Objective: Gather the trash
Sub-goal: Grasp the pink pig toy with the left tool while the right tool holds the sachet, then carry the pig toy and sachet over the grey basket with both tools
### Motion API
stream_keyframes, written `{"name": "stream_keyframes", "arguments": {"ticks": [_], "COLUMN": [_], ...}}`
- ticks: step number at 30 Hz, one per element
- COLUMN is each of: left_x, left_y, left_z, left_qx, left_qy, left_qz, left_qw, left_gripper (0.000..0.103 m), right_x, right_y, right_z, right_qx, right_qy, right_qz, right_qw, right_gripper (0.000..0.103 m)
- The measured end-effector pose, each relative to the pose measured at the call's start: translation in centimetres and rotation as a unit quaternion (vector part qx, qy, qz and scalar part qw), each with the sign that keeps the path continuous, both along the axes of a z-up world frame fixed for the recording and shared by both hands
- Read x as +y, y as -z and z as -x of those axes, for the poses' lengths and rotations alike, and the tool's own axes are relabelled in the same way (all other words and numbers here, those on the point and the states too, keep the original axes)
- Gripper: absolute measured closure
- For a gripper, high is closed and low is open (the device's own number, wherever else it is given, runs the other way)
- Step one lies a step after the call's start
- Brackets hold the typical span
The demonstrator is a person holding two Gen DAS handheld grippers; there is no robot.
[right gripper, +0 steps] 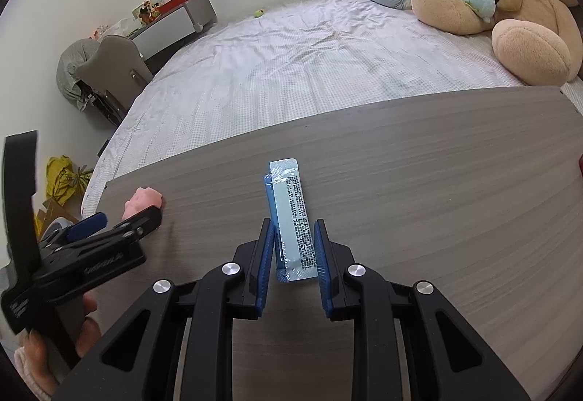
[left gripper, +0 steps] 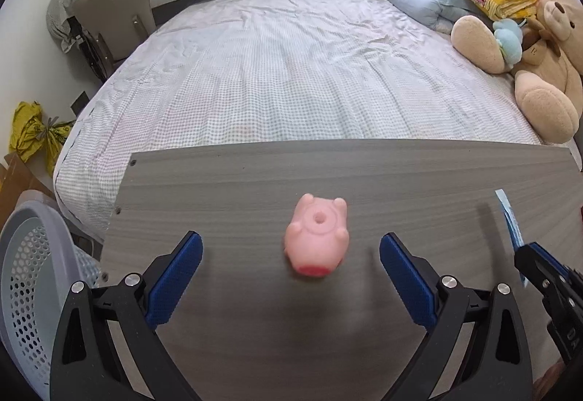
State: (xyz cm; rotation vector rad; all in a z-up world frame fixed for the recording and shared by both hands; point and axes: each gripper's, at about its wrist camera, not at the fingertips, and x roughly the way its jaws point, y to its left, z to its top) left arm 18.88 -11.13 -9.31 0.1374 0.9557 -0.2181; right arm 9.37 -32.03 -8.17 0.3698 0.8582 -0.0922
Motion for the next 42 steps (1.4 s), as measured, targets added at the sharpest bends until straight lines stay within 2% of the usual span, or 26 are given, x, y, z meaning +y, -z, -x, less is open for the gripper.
{"name": "stream_keyframes", "arguments": {"ticks": [2, 4, 5, 6, 14, 21, 35, 42], "left_x": [-0.4, -0.6, -0.6, -0.6, 0.9, 4.9, 15.8, 21.7], "left_y": [0.1, 0.4, 0.4, 0.4, -0.9, -3.0, -7.9, -8.5], "left_z": [-0.2, -0.4, -0.2, -0.1, 2.9, 6.4, 10.6, 11.7], "left_qx": [0.006, 0.019, 0.019, 0.02, 0.003, -0.014, -0.077, -0.088], "left_qy": [0.008, 0.015, 0.017, 0.02, 0.021, 0.0, -0.058, -0.098], "left_qz": [0.0, 0.005, 0.009, 0.011, 0.013, 0.002, 0.004, 0.007], "left_qw": [1.0, 0.9997, 0.9996, 0.9995, 0.9997, 0.9999, 0.9953, 0.9912], "left_gripper": [0.025, 0.051, 0.053, 0.069, 0.07, 0.07, 0.07, 0.07], "right_x": [-0.1, -0.2, -0.2, -0.2, 0.8, 3.6, 15.2, 21.9], "right_y": [-0.2, -0.3, -0.4, -0.4, -1.2, -2.3, -6.3, -7.6], "right_z": [0.2, 0.2, 0.3, 0.3, 1.4, 2.4, 3.5, 2.8], "right_qx": [-0.004, -0.006, -0.007, -0.009, -0.012, -0.016, -0.051, -0.063], "right_qy": [0.0, 0.001, 0.001, 0.002, -0.008, -0.033, -0.116, -0.169], "right_qz": [-0.002, -0.004, -0.004, -0.003, 0.001, 0.01, 0.041, 0.045], "right_qw": [1.0, 1.0, 1.0, 1.0, 1.0, 0.999, 0.991, 0.983], "right_gripper": [0.081, 0.081, 0.081, 0.081, 0.081, 0.081, 0.081, 0.081]}}
